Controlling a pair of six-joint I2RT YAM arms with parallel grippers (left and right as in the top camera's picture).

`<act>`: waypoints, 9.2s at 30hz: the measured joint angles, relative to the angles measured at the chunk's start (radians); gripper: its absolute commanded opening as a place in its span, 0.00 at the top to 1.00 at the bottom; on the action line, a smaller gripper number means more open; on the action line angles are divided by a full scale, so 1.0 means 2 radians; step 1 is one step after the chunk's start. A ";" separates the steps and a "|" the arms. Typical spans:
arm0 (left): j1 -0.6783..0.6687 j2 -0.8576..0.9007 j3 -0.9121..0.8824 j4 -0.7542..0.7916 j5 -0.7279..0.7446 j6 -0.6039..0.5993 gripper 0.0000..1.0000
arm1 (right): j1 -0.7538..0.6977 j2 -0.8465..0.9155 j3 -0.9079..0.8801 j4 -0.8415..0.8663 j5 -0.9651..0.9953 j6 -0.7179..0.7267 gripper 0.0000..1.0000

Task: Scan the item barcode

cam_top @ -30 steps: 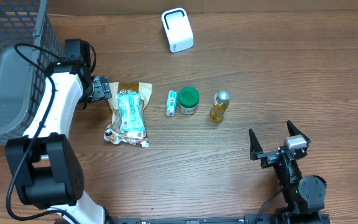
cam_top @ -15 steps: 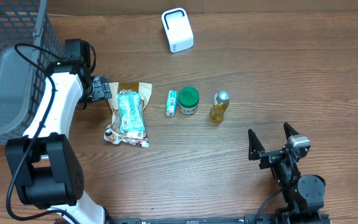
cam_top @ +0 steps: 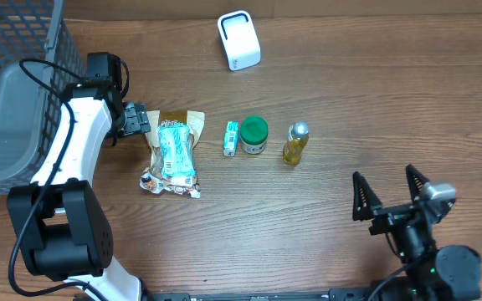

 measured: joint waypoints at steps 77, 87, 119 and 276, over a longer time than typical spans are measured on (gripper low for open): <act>0.000 0.000 0.000 0.000 -0.003 0.000 0.00 | 0.000 0.592 0.350 -0.258 -0.113 0.027 0.00; 0.000 0.000 0.000 0.000 -0.003 0.000 0.00 | 0.000 0.592 0.350 -0.237 -0.114 0.027 0.00; 0.000 0.000 0.000 0.000 -0.003 0.000 0.00 | 0.000 0.592 0.350 -0.237 -0.114 0.027 0.00; 0.000 0.000 0.000 0.000 -0.003 0.000 0.01 | 0.154 0.797 0.423 -0.191 0.062 0.171 0.40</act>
